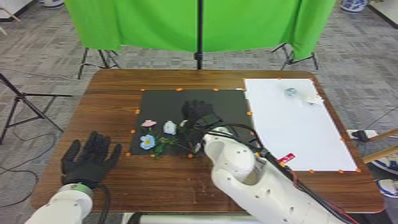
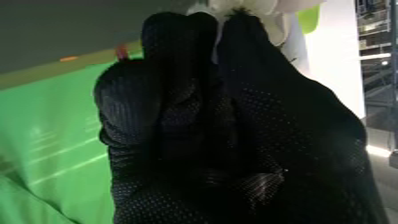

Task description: Arrange flowers

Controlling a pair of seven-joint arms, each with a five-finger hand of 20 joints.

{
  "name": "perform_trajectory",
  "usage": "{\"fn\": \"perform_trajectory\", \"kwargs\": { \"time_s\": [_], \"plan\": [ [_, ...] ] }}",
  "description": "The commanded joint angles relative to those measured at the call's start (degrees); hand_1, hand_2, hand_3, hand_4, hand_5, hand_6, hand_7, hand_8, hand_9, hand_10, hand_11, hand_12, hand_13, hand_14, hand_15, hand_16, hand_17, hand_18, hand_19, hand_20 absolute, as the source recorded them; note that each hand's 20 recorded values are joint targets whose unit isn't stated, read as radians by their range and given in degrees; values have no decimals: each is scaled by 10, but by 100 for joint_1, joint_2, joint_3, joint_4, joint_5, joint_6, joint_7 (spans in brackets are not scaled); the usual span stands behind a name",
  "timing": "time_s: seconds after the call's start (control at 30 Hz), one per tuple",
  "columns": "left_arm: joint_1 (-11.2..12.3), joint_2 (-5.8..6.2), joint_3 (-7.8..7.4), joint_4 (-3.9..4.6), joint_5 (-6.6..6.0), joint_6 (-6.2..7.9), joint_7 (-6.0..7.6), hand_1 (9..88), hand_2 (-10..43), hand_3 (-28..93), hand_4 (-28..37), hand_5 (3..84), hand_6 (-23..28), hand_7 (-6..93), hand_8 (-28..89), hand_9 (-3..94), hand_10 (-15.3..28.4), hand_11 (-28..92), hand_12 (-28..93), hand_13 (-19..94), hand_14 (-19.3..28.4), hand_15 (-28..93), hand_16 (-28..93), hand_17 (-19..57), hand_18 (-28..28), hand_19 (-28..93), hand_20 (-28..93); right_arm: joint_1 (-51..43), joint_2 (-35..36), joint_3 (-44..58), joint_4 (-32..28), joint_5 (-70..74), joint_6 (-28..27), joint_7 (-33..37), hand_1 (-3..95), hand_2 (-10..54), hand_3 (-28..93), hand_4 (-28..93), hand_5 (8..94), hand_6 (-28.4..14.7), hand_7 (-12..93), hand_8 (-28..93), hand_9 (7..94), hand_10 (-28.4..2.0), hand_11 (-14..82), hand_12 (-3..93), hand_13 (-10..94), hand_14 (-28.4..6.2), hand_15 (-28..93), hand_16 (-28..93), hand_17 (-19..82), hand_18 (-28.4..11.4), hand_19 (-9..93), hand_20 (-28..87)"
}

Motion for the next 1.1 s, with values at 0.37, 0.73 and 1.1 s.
{"fn": "perform_trajectory", "kwargs": {
  "time_s": [0.37,0.73,1.1],
  "plan": [
    [185,-65,-91,55,-229,331,-18,280,186,759,-283,508,63,392,-177,486,153,422,154,357,158,604,-68,-29,158,459,231,-270,66,229,-249,6,-527,158,652,-95,669,-283,646,-22,311,40,749,-119,108,420,692,-48,416,419,440,-166,825,210],
    [132,-64,-84,81,-229,340,-30,280,186,759,-283,508,63,394,-178,487,152,423,154,357,159,607,-69,-29,158,461,230,-387,108,345,-422,82,-676,207,646,-95,663,-283,609,-22,214,-118,695,-133,147,331,671,-54,408,402,425,-172,802,231],
    [180,-124,-136,71,-117,183,-4,280,186,759,-283,503,63,394,-179,485,152,423,153,355,156,605,-69,-29,158,462,229,-702,588,1177,-1054,345,-362,349,577,-95,685,-281,572,-44,179,-107,641,-166,220,210,641,-80,423,365,403,-189,803,228]
  ]
}}
